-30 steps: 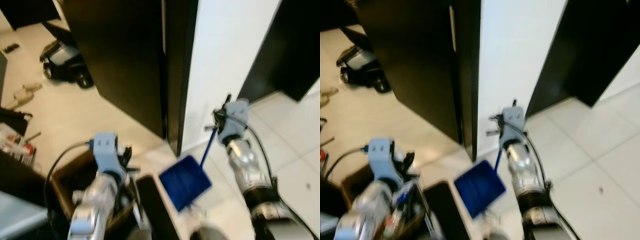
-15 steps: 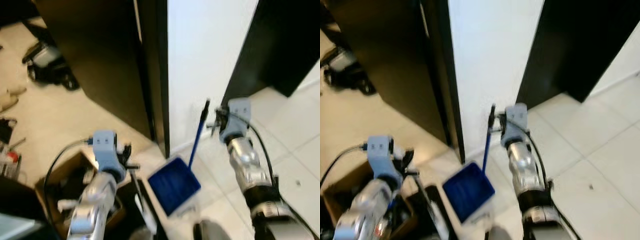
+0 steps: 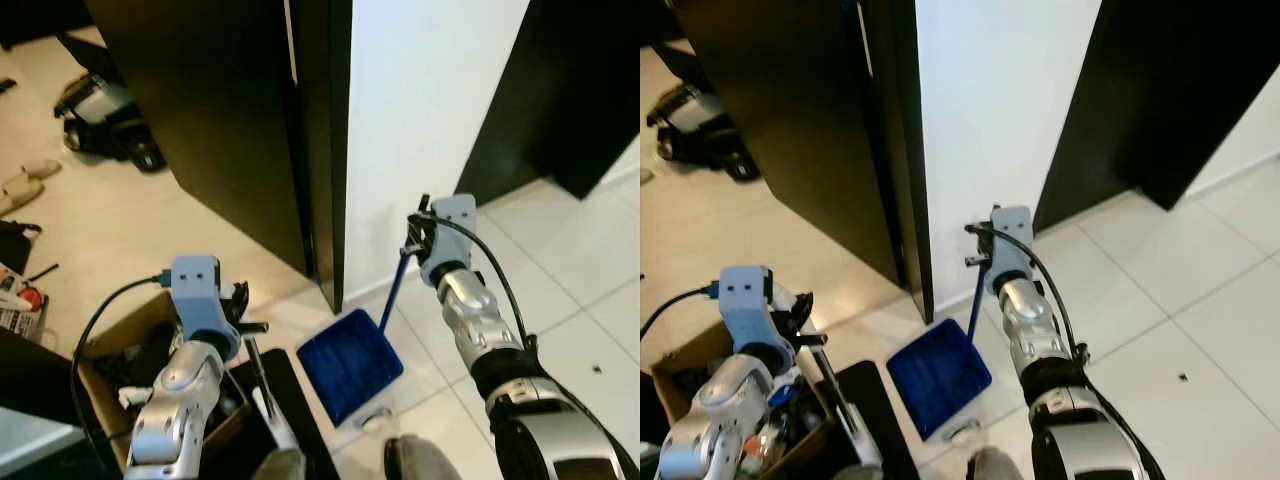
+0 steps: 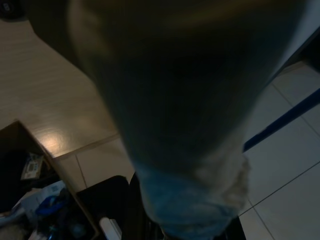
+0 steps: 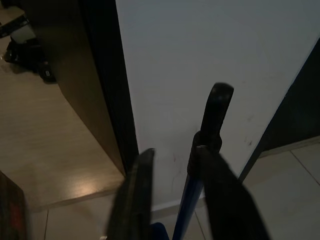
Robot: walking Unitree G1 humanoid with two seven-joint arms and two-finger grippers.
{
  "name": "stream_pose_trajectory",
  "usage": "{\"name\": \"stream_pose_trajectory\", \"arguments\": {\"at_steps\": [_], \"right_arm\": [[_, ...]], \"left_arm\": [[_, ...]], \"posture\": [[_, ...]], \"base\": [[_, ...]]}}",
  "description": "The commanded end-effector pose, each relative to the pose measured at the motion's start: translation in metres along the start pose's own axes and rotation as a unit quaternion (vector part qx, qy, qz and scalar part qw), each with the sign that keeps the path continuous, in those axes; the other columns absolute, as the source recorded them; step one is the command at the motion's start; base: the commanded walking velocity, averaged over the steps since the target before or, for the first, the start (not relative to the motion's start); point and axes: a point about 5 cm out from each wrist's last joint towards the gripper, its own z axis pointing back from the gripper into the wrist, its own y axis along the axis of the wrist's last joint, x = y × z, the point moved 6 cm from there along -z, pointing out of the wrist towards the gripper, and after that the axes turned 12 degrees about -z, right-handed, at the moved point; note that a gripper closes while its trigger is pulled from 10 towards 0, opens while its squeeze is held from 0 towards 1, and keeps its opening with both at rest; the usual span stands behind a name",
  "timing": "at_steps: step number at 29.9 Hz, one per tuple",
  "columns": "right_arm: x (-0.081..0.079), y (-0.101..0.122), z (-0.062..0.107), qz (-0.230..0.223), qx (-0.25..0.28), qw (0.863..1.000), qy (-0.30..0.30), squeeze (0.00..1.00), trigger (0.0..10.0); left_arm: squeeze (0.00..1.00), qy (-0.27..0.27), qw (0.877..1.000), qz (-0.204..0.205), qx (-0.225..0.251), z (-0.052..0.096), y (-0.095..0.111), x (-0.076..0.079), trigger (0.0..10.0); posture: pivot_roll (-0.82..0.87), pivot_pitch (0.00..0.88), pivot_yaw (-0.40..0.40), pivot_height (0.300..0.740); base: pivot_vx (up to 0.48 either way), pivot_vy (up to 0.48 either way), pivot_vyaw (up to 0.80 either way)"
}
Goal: Sweep floor
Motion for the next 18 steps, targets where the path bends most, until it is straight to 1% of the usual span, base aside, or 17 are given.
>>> {"name": "stream_pose_trajectory", "arguments": {"at_steps": [1,6,8,9,10,11,12,14,18], "right_arm": [[0.006,-0.001,-0.002,0.001,-0.009,1.000,-0.016,1.00,10.0],[0.010,-0.001,-0.002,0.001,-0.008,0.999,-0.032,1.00,10.0],[0.015,-0.001,-0.002,0.001,-0.008,0.999,-0.047,1.00,10.0],[0.019,-0.001,-0.003,0.000,-0.012,0.998,-0.062,0.85,10.0],[0.022,-0.002,-0.003,0.000,-0.015,0.997,-0.070,0.11,10.0],[0.023,-0.002,-0.003,0.001,-0.017,0.997,-0.075,0.11,10.0],[0.023,-0.003,-0.003,-0.006,-0.018,0.997,-0.078,0.00,10.0],[0.023,-0.003,-0.003,-0.011,-0.019,0.997,-0.079,0.00,10.0],[0.025,-0.004,-0.005,-0.019,-0.022,0.996,-0.083,0.00,10.0]], "left_arm": [[0.00,0.007,1.000,-0.013,0.006,0.004,0.006,-0.006,10.0],[0.00,0.007,1.000,-0.016,0.003,0.009,0.007,-0.008,10.0],[0.00,0.005,1.000,-0.017,0.003,0.010,0.008,-0.007,10.0],[0.00,0.004,1.000,-0.019,0.003,0.011,0.010,-0.009,10.0],[0.00,0.004,1.000,-0.019,0.003,0.012,0.011,-0.010,10.0],[0.00,0.005,1.000,-0.020,0.003,0.013,0.012,-0.011,10.0],[0.00,0.003,1.000,-0.022,0.003,0.014,0.013,-0.011,10.0],[0.00,0.001,1.000,-0.024,0.002,0.015,0.013,-0.012,10.0],[0.00,-0.001,0.999,-0.036,-0.002,0.021,0.017,-0.015,10.0]], "posture": [[0.07,0.141,0.029,0.740],[0.07,0.162,0.036,0.740],[0.08,0.171,0.039,0.740],[0.08,0.187,0.045,0.740],[0.08,0.198,0.051,0.740],[0.08,0.202,0.052,0.740],[0.08,0.213,0.058,0.740],[0.09,0.218,0.061,0.740],[0.15,0.243,0.085,0.740]], "base": [[0.000,0.000,0.00],[0.000,0.000,0.00],[0.000,0.000,0.00],[0.000,0.000,0.00],[0.000,0.000,0.00],[0.000,0.000,0.00],[0.000,0.000,0.00],[0.000,0.000,0.00],[0.000,0.000,0.00]]}}
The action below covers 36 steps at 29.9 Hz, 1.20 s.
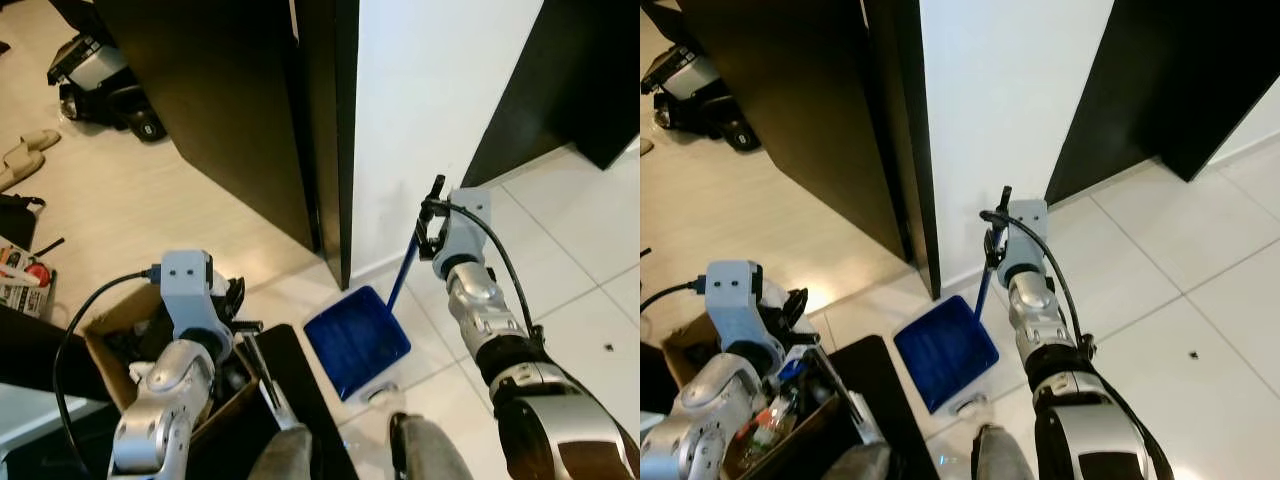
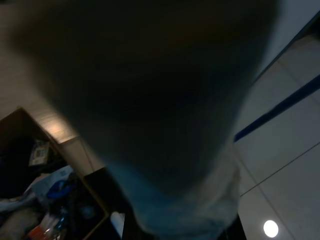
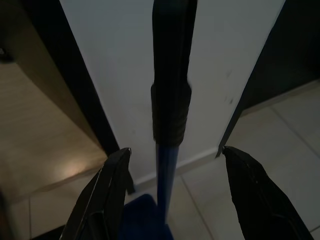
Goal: Sweep floor
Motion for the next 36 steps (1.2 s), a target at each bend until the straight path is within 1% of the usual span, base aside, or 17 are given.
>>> {"name": "stream_pose_trajectory", "arguments": {"at_steps": [1,4,5,8,12,14,15,18,23,30,31,33,34,36], "right_arm": [[0.004,-0.007,0.000,-0.010,-0.015,1.000,-0.008,0.00,10.0],[0.004,-0.003,-0.002,-0.013,-0.012,1.000,-0.007,0.00,10.0],[0.004,-0.003,-0.002,-0.013,-0.012,1.000,-0.007,0.00,10.0],[0.002,0.002,-0.005,-0.008,-0.007,1.000,-0.008,0.00,10.0],[-0.003,0.013,-0.008,0.002,0.010,1.000,0.003,0.00,10.0],[-0.003,0.020,-0.010,0.011,0.020,1.000,0.005,0.00,10.0],[-0.003,0.020,-0.010,0.011,0.020,1.000,0.005,0.00,10.0],[-0.005,0.025,-0.012,0.001,0.023,1.000,0.009,0.00,10.0],[-0.001,0.038,-0.016,0.012,0.040,0.999,-0.001,0.00,10.0],[-0.002,0.047,-0.018,0.014,0.048,0.999,-0.002,0.00,10.0],[-0.002,0.048,-0.019,0.014,0.049,0.999,-0.002,0.00,8.3],[-0.001,0.050,-0.020,0.016,0.049,0.999,-0.002,0.00,8.3],[-0.001,0.050,-0.020,0.015,0.047,0.999,-0.002,0.00,0.7],[-0.001,0.050,-0.020,0.015,0.045,0.999,-0.001,0.00,0.7]], "left_arm": [[0.00,0.018,1.000,-0.020,-0.005,0.009,0.004,-0.013,10.0],[0.00,0.026,0.999,-0.028,-0.001,0.016,0.010,-0.019,10.0],[0.00,0.026,0.999,-0.028,-0.001,0.016,0.010,-0.019,10.0],[0.00,0.034,0.999,-0.033,-0.004,0.024,0.011,-0.026,10.0],[0.00,0.042,0.998,-0.035,-0.008,0.033,0.010,-0.031,10.0],[0.00,0.041,0.998,-0.038,-0.013,0.034,0.010,-0.031,10.0],[0.00,0.041,0.998,-0.038,-0.013,0.034,0.010,-0.031,10.0],[0.00,0.042,0.998,-0.040,-0.015,0.038,0.011,-0.033,10.0],[0.00,0.045,0.998,-0.044,-0.012,0.043,0.015,-0.036,10.0],[0.00,0.045,0.998,-0.044,-0.012,0.044,0.016,-0.036,10.0],[0.00,0.045,0.998,-0.044,-0.013,0.044,0.016,-0.036,10.0],[0.00,0.044,0.998,-0.043,-0.012,0.044,0.016,-0.034,10.0],[0.00,0.043,0.998,-0.041,-0.012,0.044,0.016,-0.033,10.0],[0.00,0.043,0.998,-0.040,-0.012,0.045,0.016,-0.032,10.0]], "posture": [[0.16,0.246,0.090,0.740],[0.18,0.256,0.095,0.740],[0.18,0.256,0.095,0.740],[0.21,0.267,0.097,0.740],[0.23,0.276,0.102,0.740],[0.23,0.277,0.103,0.740],[0.23,0.277,0.103,0.740],[0.25,0.279,0.106,0.740],[0.28,0.278,0.112,0.740],[0.29,0.277,0.111,0.740],[0.29,0.276,0.110,0.740],[0.29,0.275,0.108,0.740],[0.29,0.272,0.106,0.740],[0.29,0.272,0.106,0.740]], "base": [[0.000,0.000,0.00],[0.000,0.000,0.00],[0.000,0.000,0.00],[0.000,0.000,0.00],[0.000,0.000,0.00],[0.000,0.000,0.00],[0.000,0.000,0.00],[0.000,0.000,0.00],[0.000,0.000,0.00],[0.000,0.000,0.00],[0.000,0.000,0.00],[0.000,0.000,0.00],[0.000,0.000,0.00],[0.000,0.000,0.00]]}}
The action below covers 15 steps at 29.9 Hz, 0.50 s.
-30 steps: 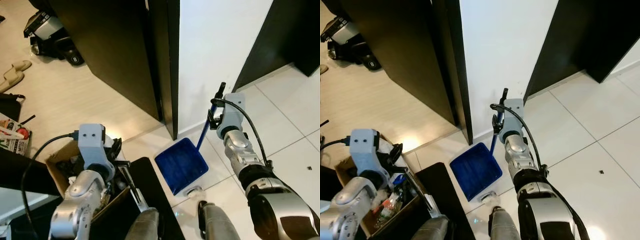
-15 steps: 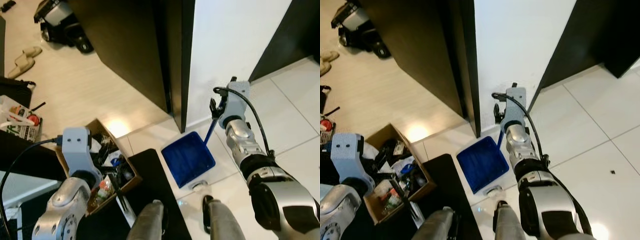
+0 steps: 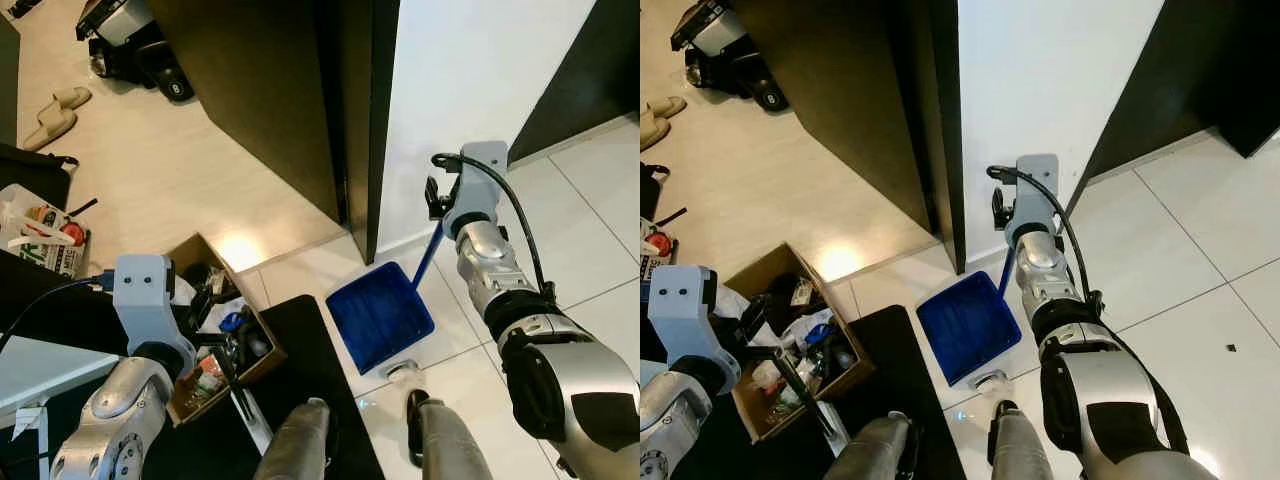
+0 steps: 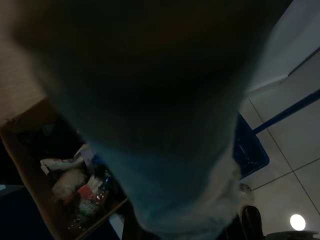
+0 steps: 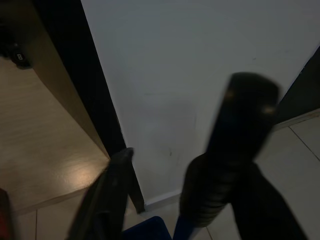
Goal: Sweep floor
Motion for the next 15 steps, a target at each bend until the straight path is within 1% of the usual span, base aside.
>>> {"name": "stream_pose_trajectory", "arguments": {"at_steps": [1,5,15], "right_arm": [[0.003,-0.011,0.003,-0.002,-0.019,1.000,-0.004,0.00,0.0],[0.005,-0.012,0.003,-0.004,-0.022,1.000,-0.006,0.00,0.0],[0.011,-0.012,0.004,-0.009,-0.019,1.000,-0.013,0.00,0.0]], "left_arm": [[0.00,0.017,1.000,-0.015,-0.004,0.006,0.001,-0.008,10.0],[0.00,0.016,1.000,-0.013,-0.004,0.004,0.001,-0.007,10.0],[0.00,0.007,1.000,-0.006,0.002,-0.010,0.001,0.000,10.0]], "posture": [[0.29,0.270,0.104,0.740],[0.28,0.262,0.103,0.740],[0.24,0.228,0.089,0.740]], "base": [[0.000,0.000,0.00],[0.000,0.000,0.00],[0.000,0.000,0.00]]}}
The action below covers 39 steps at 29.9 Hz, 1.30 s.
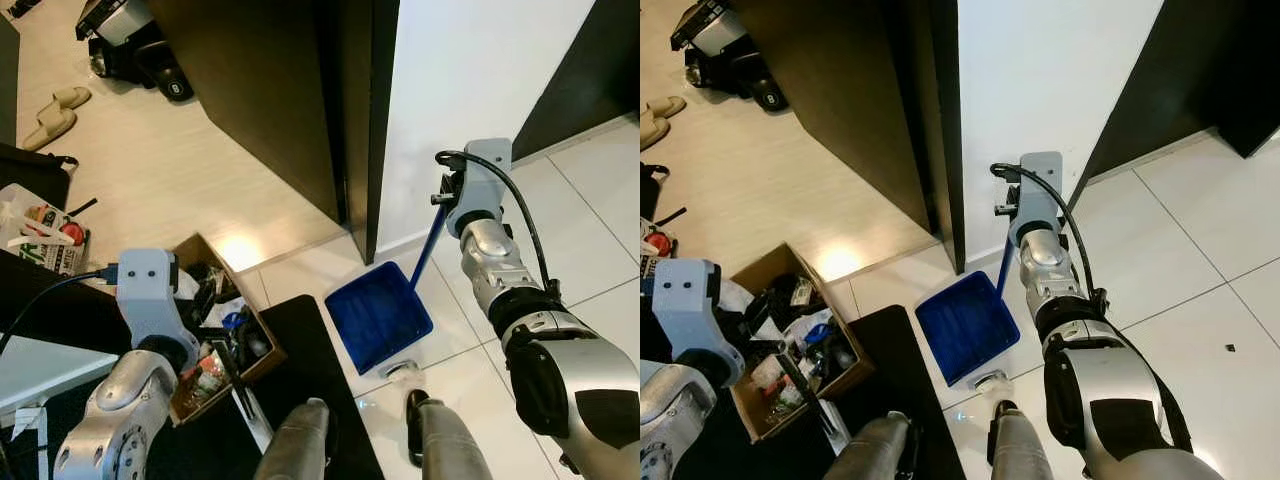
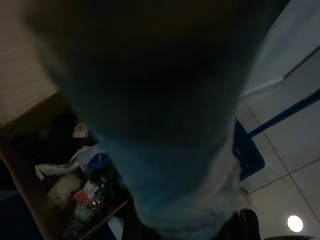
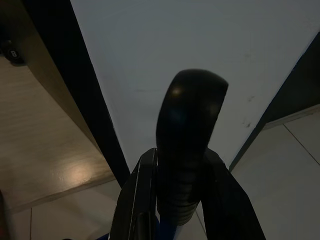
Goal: Sweep floor
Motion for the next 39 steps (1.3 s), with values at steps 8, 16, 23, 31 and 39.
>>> {"name": "stream_pose_trajectory", "arguments": {"at_steps": [8,16,23,31,39], "right_arm": [[0.010,0.009,0.000,-0.003,0.014,1.000,-0.001,0.00,2.3],[0.006,0.051,-0.004,-0.011,0.066,0.998,0.002,0.00,10.0],[0.004,0.070,0.000,-0.028,0.084,0.996,-0.004,0.00,10.0],[0.018,0.069,0.005,-0.014,0.062,0.998,-0.022,0.00,10.0],[0.034,0.053,0.010,0.021,0.038,0.998,-0.050,0.00,10.0]], "left_arm": [[0.00,0.033,0.999,-0.005,0.024,-0.017,0.011,-0.009,10.0],[0.00,0.011,0.994,0.036,0.106,-0.031,0.064,0.010,10.0],[0.00,-0.012,0.990,0.052,0.128,-0.043,0.072,0.033,10.0],[0.00,-0.041,0.988,0.056,0.134,-0.050,0.080,0.038,10.0],[0.00,-0.130,0.966,0.175,0.139,-0.047,0.088,0.072,10.0]], "posture": [[0.17,0.173,0.047,0.740],[0.12,0.112,0.017,0.740],[0.08,0.073,0.014,0.740],[0.06,0.056,0.019,0.740],[0.05,0.048,0.017,0.740]], "base": [[0.000,0.000,0.00],[0.000,0.000,0.00],[0.000,0.000,0.00],[0.000,0.000,0.00],[0.000,0.000,0.00]]}}
